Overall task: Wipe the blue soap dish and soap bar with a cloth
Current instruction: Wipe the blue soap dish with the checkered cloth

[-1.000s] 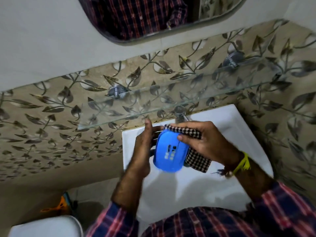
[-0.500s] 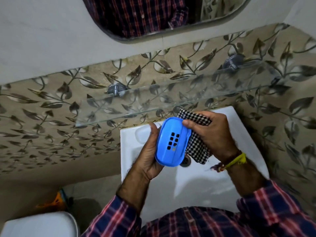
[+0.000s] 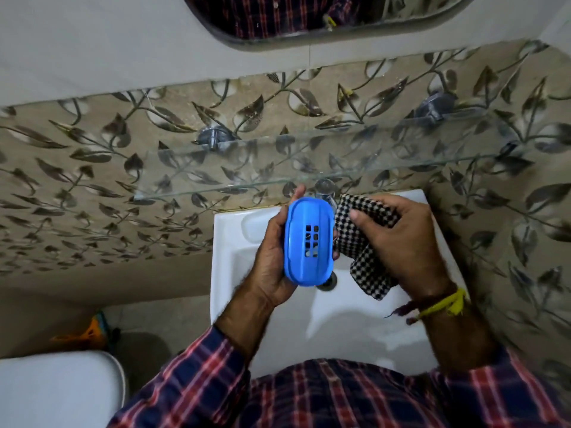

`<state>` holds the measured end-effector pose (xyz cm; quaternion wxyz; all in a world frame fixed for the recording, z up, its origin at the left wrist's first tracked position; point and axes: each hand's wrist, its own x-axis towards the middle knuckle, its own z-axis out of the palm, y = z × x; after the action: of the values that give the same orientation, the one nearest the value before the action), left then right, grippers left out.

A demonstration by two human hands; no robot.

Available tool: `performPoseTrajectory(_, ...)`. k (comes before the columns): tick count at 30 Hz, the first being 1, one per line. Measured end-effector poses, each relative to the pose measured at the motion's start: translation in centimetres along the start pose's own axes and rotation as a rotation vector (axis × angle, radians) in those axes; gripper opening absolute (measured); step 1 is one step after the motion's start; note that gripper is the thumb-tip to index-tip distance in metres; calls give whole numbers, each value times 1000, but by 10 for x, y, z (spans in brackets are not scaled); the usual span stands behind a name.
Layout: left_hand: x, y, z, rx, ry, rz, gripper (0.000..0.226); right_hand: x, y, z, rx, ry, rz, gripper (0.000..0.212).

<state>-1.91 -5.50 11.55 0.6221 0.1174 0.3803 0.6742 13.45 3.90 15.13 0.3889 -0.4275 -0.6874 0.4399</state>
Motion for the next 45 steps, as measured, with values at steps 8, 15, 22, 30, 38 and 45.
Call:
performPoseTrajectory(8, -8, -19, 7, 162, 8, 72, 50, -24, -32, 28, -573, -73, -338, 19)
performPoseTrajectory(15, -12, -16, 10, 226, 92, 119, 51, -34, -32, 47, -476, -74, -318, 23)
performPoseTrajectory(22, -15, -21, 12, 125, 113, 68, 51, -36, -28, 35, -558, -133, -490, 30)
performPoseTrajectory(30, -15, -18, 7, 121, 119, 84, 54, -47, -31, 39, -591, -157, -475, 32)
performPoseTrajectory(38, -11, -11, 1, 155, 110, 116, 60, -56, -33, 41, -625, -229, -454, 34)
performPoseTrajectory(45, -11, -10, -1, 186, 143, 128, 56, -62, -29, 37, -622, -263, -475, 30)
